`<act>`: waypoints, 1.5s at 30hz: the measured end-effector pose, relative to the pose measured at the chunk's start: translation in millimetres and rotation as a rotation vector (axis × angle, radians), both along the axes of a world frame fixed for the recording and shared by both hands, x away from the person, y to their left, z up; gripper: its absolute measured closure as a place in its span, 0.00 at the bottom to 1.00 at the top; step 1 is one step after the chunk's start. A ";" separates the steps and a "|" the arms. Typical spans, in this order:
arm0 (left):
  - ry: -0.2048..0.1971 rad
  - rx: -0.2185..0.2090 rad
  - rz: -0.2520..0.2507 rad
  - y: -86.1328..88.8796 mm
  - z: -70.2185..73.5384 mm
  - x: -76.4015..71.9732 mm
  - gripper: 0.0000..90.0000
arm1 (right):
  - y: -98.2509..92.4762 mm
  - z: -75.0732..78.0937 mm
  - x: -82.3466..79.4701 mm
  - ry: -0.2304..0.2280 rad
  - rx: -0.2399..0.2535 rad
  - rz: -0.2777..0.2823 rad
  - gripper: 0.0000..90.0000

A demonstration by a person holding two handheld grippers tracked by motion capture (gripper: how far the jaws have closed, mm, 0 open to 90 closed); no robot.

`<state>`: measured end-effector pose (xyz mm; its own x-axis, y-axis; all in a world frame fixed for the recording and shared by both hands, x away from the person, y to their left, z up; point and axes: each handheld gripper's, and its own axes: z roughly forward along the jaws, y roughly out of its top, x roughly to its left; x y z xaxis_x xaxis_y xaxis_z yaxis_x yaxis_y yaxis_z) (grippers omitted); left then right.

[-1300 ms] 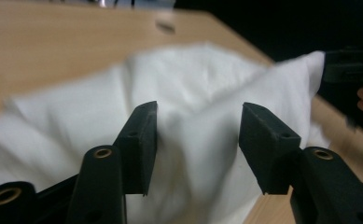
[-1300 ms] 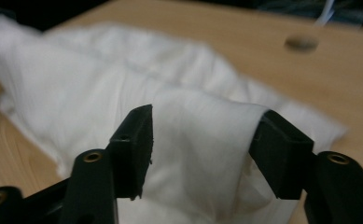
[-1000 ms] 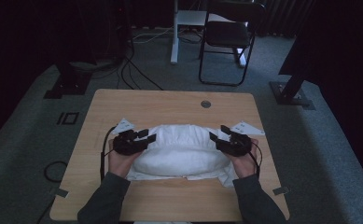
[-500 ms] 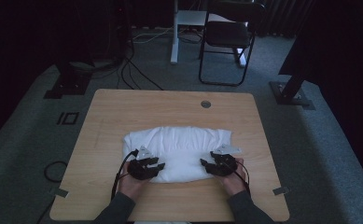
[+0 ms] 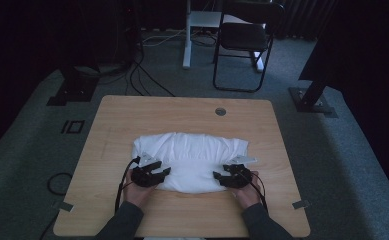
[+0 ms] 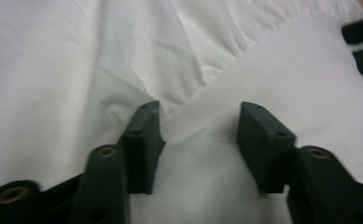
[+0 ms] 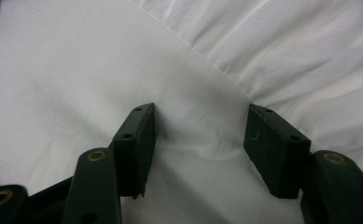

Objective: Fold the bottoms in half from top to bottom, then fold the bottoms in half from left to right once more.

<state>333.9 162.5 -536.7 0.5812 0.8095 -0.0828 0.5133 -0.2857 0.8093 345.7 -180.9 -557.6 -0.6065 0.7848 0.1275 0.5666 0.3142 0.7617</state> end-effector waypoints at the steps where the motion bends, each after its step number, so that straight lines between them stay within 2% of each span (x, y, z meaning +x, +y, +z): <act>1: -0.020 0.002 0.016 2.8 3.1 -1.0 0.50 | -0.4 -0.3 0.2 0.001 0.003 0.002 0.47; 2: -0.036 0.003 0.032 7.1 6.1 -1.2 0.46 | -0.8 -0.4 0.2 0.002 0.005 0.001 0.47; 4: -0.040 -0.007 0.085 17.9 10.3 1.0 0.42 | -0.8 -0.6 0.2 0.002 0.006 0.001 0.47; 7: -0.013 -0.024 0.167 34.9 12.8 6.8 0.36 | -0.9 -0.7 0.0 0.002 0.008 0.000 0.47; 11: 0.042 -0.015 0.252 49.0 7.1 16.0 0.29 | -1.0 -0.9 0.0 0.001 0.009 0.000 0.47; 14: 0.091 -0.018 0.292 54.0 1.1 22.8 0.20 | -1.1 -0.9 -0.2 0.002 0.010 -0.001 0.47; 15: 0.091 -0.018 0.292 54.0 1.1 22.8 0.19 | -1.1 -0.9 -0.2 0.002 0.010 -0.001 0.47; 16: 0.105 -0.024 0.317 56.6 -1.5 25.9 0.19 | -1.2 -1.0 -0.1 0.001 0.011 0.000 0.47; 19: 0.129 -0.040 0.330 59.8 -5.6 30.3 0.15 | -1.8 -1.4 0.3 0.000 0.015 0.004 0.47; 23: 0.187 -0.062 0.339 63.3 -15.3 37.8 0.10 | -2.6 -1.7 0.3 0.001 0.022 0.004 0.47; 30: 0.164 -0.044 0.313 60.3 -17.0 38.3 0.09 | -2.7 -2.0 -0.1 0.000 0.024 0.002 0.47; 32: 0.157 -0.018 0.313 56.9 -17.2 37.7 0.10 | -2.8 -2.0 0.0 0.000 0.024 0.004 0.47; 36: 0.151 0.033 0.295 47.8 -14.9 34.3 0.24 | -2.9 -1.9 0.0 0.001 0.026 0.005 0.47; 38: 0.156 0.021 0.277 46.9 -13.6 33.3 0.37 | -2.7 -1.7 -0.1 0.002 0.026 0.004 0.47; 41: 0.167 0.007 0.258 48.2 -13.0 32.8 0.64 | -2.0 0.3 -0.8 0.001 0.015 0.005 0.46; 43: 0.173 0.003 0.225 48.8 -13.6 32.4 0.80 | -1.5 1.8 -1.0 -0.002 0.006 0.010 0.46; 45: 0.179 -0.004 0.214 48.9 -13.7 32.6 0.85 | -1.3 2.7 -1.1 0.001 0.005 0.010 0.46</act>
